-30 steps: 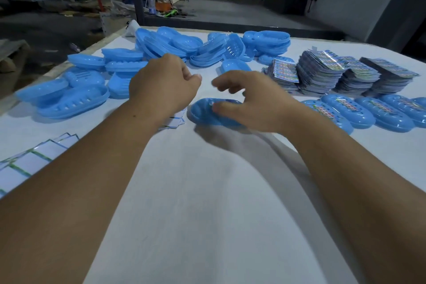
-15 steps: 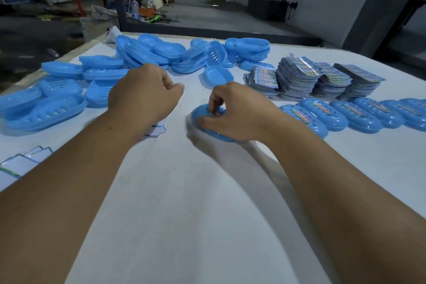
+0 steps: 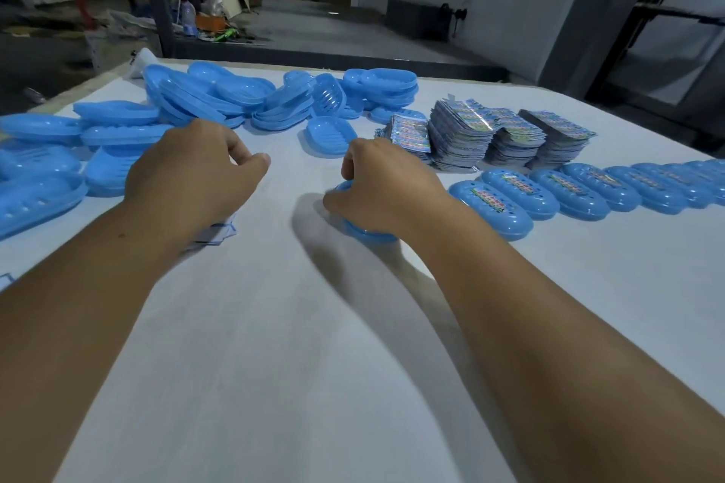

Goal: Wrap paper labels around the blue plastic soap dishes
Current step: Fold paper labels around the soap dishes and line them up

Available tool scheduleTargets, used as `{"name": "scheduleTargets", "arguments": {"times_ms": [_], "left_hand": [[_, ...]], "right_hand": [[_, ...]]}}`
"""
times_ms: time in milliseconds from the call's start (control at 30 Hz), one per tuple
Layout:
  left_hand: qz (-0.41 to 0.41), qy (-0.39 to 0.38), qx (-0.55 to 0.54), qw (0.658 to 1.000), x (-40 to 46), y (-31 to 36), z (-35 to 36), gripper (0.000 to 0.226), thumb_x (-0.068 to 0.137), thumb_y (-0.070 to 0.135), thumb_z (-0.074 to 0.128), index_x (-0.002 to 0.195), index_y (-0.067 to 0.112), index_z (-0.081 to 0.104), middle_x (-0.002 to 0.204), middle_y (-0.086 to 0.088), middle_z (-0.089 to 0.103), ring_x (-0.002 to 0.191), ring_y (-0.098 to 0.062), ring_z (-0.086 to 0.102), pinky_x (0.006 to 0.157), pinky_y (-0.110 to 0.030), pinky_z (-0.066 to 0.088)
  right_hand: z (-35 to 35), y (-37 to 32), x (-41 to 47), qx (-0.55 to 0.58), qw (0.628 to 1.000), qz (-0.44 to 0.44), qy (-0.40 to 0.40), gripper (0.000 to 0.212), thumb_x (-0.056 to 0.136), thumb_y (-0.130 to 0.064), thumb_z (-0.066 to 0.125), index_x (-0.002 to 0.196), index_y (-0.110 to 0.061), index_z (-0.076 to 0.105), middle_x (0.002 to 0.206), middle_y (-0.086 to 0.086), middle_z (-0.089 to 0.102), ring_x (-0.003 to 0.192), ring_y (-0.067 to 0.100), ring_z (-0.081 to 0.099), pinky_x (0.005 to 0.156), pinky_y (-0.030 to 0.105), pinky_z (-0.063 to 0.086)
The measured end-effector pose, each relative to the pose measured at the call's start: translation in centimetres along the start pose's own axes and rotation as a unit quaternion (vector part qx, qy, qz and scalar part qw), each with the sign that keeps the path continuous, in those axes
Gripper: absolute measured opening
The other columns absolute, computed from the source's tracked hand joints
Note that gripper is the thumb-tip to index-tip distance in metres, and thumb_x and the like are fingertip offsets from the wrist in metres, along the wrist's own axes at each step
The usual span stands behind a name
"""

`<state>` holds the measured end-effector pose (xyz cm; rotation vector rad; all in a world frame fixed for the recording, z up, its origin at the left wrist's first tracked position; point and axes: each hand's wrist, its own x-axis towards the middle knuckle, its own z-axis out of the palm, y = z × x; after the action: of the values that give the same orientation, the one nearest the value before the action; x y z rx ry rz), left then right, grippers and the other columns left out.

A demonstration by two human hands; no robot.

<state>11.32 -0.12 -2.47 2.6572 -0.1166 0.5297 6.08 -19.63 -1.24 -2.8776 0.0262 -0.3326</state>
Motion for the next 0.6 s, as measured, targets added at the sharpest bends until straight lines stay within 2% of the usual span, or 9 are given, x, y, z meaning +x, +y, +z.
{"name": "scheduleTargets", "arguments": {"times_ms": [133, 267, 500, 600], "left_hand": [[-0.003, -0.005, 0.008, 1.0, 0.0, 0.1, -0.1, 0.028, 0.089, 0.06, 0.058, 0.085, 0.033, 0.063, 0.085, 0.003, 0.061, 0.084, -0.022, 0.055, 0.07, -0.037, 0.043], [0.002, -0.012, 0.01, 1.0, 0.0, 0.1, -0.1, 0.028, 0.089, 0.06, 0.058, 0.085, 0.033, 0.063, 0.083, 0.003, 0.061, 0.081, -0.021, 0.056, 0.069, -0.037, 0.044], [-0.009, -0.02, 0.007, 1.0, -0.2, 0.0, -0.3, 0.027, 0.089, 0.059, 0.058, 0.084, 0.033, 0.062, 0.08, 0.006, 0.059, 0.082, -0.021, 0.057, 0.072, -0.038, 0.048], [-0.013, -0.025, -0.002, 1.0, -0.3, -0.2, -0.4, 0.029, 0.088, 0.057, 0.06, 0.075, 0.03, 0.062, 0.077, 0.01, 0.059, 0.081, -0.02, 0.059, 0.072, -0.037, 0.05]], "right_hand": [[-0.8, 1.0, 0.1, 0.002, 0.999, 0.035, -0.01, 0.024, 0.083, -0.027, 0.066, 0.106, -0.019, 0.059, 0.11, -0.001, 0.059, 0.098, 0.025, 0.058, 0.072, 0.033, 0.045], [-1.6, 1.6, 0.0, -0.001, 0.998, 0.06, -0.015, 0.027, 0.084, -0.014, 0.059, 0.11, -0.018, 0.06, 0.112, 0.0, 0.06, 0.099, 0.025, 0.058, 0.076, 0.033, 0.049], [-1.6, 1.8, 0.1, 0.002, 0.998, 0.058, -0.011, 0.022, 0.082, -0.008, 0.058, 0.103, -0.017, 0.058, 0.105, -0.001, 0.058, 0.096, 0.024, 0.056, 0.072, 0.033, 0.045], [-1.2, 1.6, 0.4, 0.028, 0.999, 0.019, 0.0, 0.022, 0.083, -0.012, 0.061, 0.097, -0.027, 0.053, 0.1, -0.007, 0.053, 0.095, 0.019, 0.052, 0.074, 0.032, 0.044]]}}
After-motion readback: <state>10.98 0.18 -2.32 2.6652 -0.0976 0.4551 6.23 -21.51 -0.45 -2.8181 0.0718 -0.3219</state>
